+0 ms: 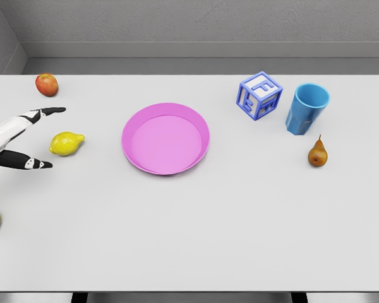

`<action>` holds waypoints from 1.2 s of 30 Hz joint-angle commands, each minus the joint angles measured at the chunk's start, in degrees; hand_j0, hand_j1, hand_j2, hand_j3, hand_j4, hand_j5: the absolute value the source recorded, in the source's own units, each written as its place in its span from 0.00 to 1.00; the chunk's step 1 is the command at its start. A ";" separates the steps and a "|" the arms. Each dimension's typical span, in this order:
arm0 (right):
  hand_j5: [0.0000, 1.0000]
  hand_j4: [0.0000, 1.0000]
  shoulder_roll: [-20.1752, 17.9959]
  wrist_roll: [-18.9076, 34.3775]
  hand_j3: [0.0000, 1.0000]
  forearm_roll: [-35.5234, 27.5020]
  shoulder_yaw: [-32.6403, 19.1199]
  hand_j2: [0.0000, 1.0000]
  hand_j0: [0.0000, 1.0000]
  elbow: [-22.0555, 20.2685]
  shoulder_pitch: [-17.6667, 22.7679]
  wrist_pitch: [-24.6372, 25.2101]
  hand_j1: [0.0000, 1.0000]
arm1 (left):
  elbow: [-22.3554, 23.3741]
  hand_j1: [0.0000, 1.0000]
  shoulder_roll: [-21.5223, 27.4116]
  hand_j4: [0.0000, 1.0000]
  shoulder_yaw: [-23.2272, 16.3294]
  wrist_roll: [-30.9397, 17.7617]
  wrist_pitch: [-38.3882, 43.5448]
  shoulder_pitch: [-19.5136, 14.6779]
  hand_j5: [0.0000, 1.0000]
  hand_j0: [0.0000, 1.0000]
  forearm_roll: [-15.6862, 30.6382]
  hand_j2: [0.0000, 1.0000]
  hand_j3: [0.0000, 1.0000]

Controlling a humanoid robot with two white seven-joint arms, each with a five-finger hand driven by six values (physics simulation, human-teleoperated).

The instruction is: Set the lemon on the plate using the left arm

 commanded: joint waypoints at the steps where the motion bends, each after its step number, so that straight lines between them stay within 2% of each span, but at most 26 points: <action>1: 1.00 1.00 0.00 0.00 1.00 0.00 -0.34 1.00 1.00 -0.02 0.00 -0.05 1.00 | 0.00 1.00 -0.10 1.00 0.14 0.01 0.13 0.00 1.00 1.00 0.40 1.00 1.00; 5: 1.00 1.00 0.00 0.00 1.00 0.00 0.28 1.00 1.00 0.07 0.00 0.04 1.00 | 0.00 1.00 -0.19 1.00 0.14 -0.07 0.13 0.09 1.00 1.00 0.05 1.00 1.00; 7: 1.00 1.00 0.00 0.00 1.00 0.00 0.28 1.00 1.00 0.07 0.00 -0.04 1.00 | 0.26 1.00 -2.12 1.00 1.02 -0.07 0.13 -0.09 1.00 1.00 -3.12 1.00 1.00; 9: 1.00 1.00 0.00 0.00 1.00 0.00 0.28 1.00 1.00 -0.02 0.00 -0.04 1.00 | 0.61 1.00 -2.30 1.00 3.75 -0.78 0.13 0.00 1.00 1.00 -6.19 1.00 1.00; 10: 1.00 1.00 0.00 0.00 1.00 0.00 0.28 1.00 1.00 0.07 0.00 0.04 1.00 | 0.96 1.00 -1.60 1.00 3.57 -0.69 0.13 -0.26 1.00 1.00 -8.03 1.00 1.00; 12: 1.00 1.00 0.00 0.00 1.00 0.00 0.28 1.00 1.00 -0.02 0.00 0.04 1.00 | 6.32 1.00 -1.07 1.00 -0.02 -0.60 0.13 -2.19 1.00 1.00 -8.39 1.00 1.00; 14: 1.00 1.00 0.00 0.00 1.00 0.00 0.28 1.00 1.00 0.07 0.00 0.04 1.00 | 10.63 1.00 -1.07 1.00 -5.92 -0.51 0.13 -7.82 1.00 1.00 -10.50 1.00 1.00; 16: 1.00 1.00 0.00 0.00 1.00 0.00 0.28 1.00 1.00 0.07 0.00 -0.04 1.00 | 10.72 1.00 -0.02 1.00 -11.28 -0.16 0.13 -11.60 1.00 1.00 -12.70 1.00 1.00; 18: 1.00 1.00 0.00 0.00 1.00 0.00 0.28 1.00 1.00 0.07 0.00 0.04 1.00 | 10.63 1.00 3.76 1.00 -17.17 0.01 0.13 -14.41 1.00 1.00 -11.64 1.00 1.00; 20: 1.00 1.00 0.00 0.00 1.00 0.00 0.28 1.00 1.00 0.07 0.00 0.04 1.00 | 10.55 1.00 7.37 1.00 -21.21 0.01 0.13 -17.49 1.00 1.00 -11.73 1.00 1.00; 24: 1.00 1.00 0.00 0.00 1.00 0.00 0.28 1.00 1.00 -0.02 0.00 0.04 1.00 | 9.93 1.00 9.56 1.00 -21.57 0.01 0.13 -17.05 1.00 1.00 -15.15 1.00 1.00; 28: 1.00 1.00 0.00 0.00 1.00 0.00 0.28 1.00 1.00 0.07 0.00 0.04 1.00 | 10.02 1.00 7.81 1.00 -21.57 -0.07 0.13 -17.49 1.00 1.00 -20.61 1.00 1.00; 32: 1.00 1.00 0.00 0.00 1.00 0.00 0.28 1.00 1.00 0.07 0.00 -0.04 1.00 | 10.46 1.00 3.15 1.00 -21.57 -0.07 0.13 -19.86 1.00 1.00 -20.96 1.00 1.00; 34: 1.00 1.00 0.00 0.00 1.00 0.00 0.28 1.00 1.00 -0.02 0.00 0.04 1.00 | 10.46 1.00 2.27 1.00 -21.48 -0.07 0.13 -21.97 1.00 1.00 -20.87 1.00 1.00; 36: 1.00 1.00 0.00 0.00 1.00 0.00 0.28 1.00 1.00 0.07 0.00 0.04 1.00 | 10.46 1.00 1.92 1.00 -21.57 -0.07 0.13 -22.15 1.00 1.00 -20.96 1.00 1.00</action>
